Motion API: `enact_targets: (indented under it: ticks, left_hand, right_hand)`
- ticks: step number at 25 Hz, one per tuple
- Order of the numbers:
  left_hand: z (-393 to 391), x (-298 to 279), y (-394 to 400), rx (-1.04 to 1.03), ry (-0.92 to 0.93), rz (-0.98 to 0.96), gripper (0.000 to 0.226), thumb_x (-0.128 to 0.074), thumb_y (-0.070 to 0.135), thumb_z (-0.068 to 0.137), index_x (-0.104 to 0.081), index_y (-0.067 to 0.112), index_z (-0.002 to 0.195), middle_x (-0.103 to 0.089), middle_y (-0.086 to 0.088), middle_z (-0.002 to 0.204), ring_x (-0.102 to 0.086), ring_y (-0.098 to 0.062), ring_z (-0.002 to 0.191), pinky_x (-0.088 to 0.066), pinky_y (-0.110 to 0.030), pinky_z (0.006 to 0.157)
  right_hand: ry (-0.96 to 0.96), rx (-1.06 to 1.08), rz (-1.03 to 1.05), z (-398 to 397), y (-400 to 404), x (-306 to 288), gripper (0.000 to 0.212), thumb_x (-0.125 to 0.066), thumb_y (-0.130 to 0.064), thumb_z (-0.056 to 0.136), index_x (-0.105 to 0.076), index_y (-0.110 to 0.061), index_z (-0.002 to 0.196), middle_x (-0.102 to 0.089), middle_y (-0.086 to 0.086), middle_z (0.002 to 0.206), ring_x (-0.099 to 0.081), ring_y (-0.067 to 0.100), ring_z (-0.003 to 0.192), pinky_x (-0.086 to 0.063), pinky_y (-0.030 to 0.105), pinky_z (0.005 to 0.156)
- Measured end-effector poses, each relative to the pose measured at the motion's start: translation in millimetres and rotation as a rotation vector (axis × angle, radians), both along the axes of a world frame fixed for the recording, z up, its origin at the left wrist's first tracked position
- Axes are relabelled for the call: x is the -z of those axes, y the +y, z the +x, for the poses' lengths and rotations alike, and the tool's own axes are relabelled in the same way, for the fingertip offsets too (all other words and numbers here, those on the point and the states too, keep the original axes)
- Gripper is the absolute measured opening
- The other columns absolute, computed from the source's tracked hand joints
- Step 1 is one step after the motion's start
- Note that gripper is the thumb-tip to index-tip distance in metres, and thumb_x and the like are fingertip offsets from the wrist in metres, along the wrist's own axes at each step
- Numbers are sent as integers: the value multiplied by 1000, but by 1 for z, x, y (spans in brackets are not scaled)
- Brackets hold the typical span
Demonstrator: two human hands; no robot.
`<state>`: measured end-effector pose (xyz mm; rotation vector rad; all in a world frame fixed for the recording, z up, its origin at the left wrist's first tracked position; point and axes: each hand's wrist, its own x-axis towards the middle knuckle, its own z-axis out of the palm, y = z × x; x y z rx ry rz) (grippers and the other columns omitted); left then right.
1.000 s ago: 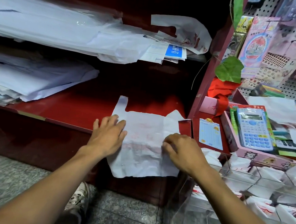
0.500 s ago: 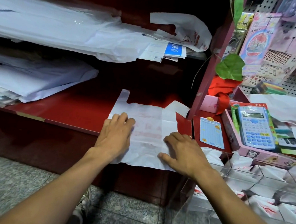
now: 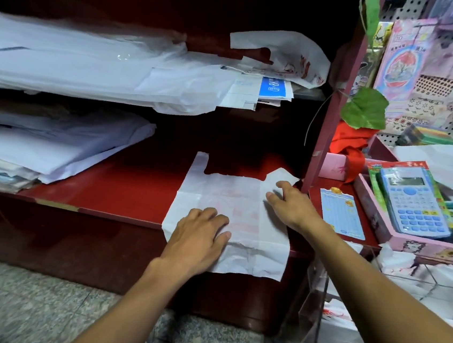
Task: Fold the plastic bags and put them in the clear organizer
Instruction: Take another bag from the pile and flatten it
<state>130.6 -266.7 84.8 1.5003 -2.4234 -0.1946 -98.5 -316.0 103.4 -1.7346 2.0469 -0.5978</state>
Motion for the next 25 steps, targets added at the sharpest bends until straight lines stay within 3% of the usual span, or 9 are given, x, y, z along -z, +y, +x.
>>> enact_targets:
  ticks: [4,6,8,10,13,17,19,23,25]
  left_hand:
    - [6,3,-5,18,10,-40,39,-40,44,102,-49,28,136,-44,9,140,-37,-17,124,-33,-33,101]
    - [6,5,-6,30,13,-50,37,-41,43,101,-49,28,133,-45,9,137,-38,-17,122,-33,-33,100]
    - [5,7,-8,33,13,-59,34,-41,43,101,-50,27,129,-47,10,132,-39,-18,118,-34,-33,97]
    - [6,8,-8,25,11,-50,33,-40,43,101,-51,26,127,-49,10,129,-40,-18,116,-35,-34,96]
    - [3,4,-10,-1,-6,6,36,-36,43,103,-51,26,130,-47,8,138,-39,-22,127,-32,-39,106]
    - [-7,-2,-17,-55,-20,187,48,-28,44,105,-33,30,150,-18,3,163,-11,-21,150,-5,-49,120]
    - [-13,1,-20,-95,-63,204,49,-25,44,105,-28,29,152,-11,0,165,-5,-23,151,3,-53,119]
    - [-19,0,-16,-119,-52,-118,40,-40,47,101,-48,24,133,-42,1,135,-38,-23,125,-26,-40,109]
    - [-6,-5,-17,28,47,-6,53,-55,61,89,-50,29,131,-46,8,129,-41,-17,122,-32,-35,101]
  right_hand:
    - [-136,134,59,10,-49,-8,57,-60,-44,87,-47,-27,140,-48,2,144,-40,31,135,-30,38,111]
    - [-456,38,-49,14,-58,-19,62,-66,-21,85,-47,-21,144,-40,-1,152,-38,22,139,-27,25,109]
    - [-550,-59,-224,18,-58,-26,65,-62,2,86,-44,-13,147,-30,-4,158,-32,10,142,-25,8,101]
    - [-453,-29,-324,21,-49,-25,63,-59,5,85,-46,-9,145,-24,-2,160,-29,9,143,-23,5,99]
    - [-89,77,-450,22,-12,-2,48,-53,-11,84,-55,-9,132,-41,9,146,-46,29,127,-34,30,103]
    - [239,-310,-387,21,59,14,35,-44,-40,88,-59,-21,113,-59,-1,113,-57,25,100,-44,41,87]
    - [443,-454,-246,16,81,19,52,-41,-57,87,-56,-23,124,-58,-2,125,-55,25,112,-42,41,93]
    - [596,-505,-47,3,98,29,93,-62,-54,82,-18,-19,157,-16,3,164,-17,27,150,-18,41,119]
    - [533,-491,-162,-2,96,28,76,-70,-29,83,-37,-14,149,-37,10,156,-35,32,142,-30,41,116]
